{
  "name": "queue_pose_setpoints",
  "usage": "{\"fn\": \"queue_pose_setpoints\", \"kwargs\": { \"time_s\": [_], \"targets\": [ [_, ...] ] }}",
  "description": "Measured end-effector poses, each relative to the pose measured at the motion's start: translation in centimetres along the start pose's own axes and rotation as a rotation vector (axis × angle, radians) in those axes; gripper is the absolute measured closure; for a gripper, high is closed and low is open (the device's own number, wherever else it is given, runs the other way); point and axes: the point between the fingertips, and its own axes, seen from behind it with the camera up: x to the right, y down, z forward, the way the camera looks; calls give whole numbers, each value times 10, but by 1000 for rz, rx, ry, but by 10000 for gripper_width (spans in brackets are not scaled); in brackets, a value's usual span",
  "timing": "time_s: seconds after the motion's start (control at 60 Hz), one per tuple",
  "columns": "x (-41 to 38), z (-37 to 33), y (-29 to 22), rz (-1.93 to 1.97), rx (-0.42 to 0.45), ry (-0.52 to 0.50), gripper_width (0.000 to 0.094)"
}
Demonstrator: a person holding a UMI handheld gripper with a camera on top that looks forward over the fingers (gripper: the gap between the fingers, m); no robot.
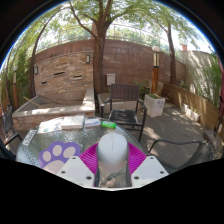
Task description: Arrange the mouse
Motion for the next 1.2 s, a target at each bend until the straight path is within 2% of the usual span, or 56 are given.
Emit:
{"fn": "queue_pose_setpoints", "kwargs": {
  "time_s": [0.083,0.167,0.25,0.333,0.4,0.433,0.567,0.6,0.633,0.667,0.717,0.8,0.983,1.2],
  "targets": [
    [-49,0,-68,4,103,-41,580],
    [-125,14,-87,-18,133,-117,582],
    [-195,44,-49,-43,56,-190,581],
    [-239,81,33,-84,-85,-210,580],
    [-247,98,68,-75,-185,-216,572],
    [-254,104,97,-71,-216,-211,531],
    [-250,114,128,-114,-274,-180,402],
    [-248,113,127,-129,-274,-166,337],
    [-246,110,122,-136,-269,-163,203],
    [-250,103,120,-141,-257,-161,61],
    [-250,90,109,-148,-236,-157,103],
    [-246,57,81,-155,-216,-136,61],
    [-255,-41,51,-130,-179,-124,87],
    [-256,-148,46,-137,-141,-101,90]
  ]
}}
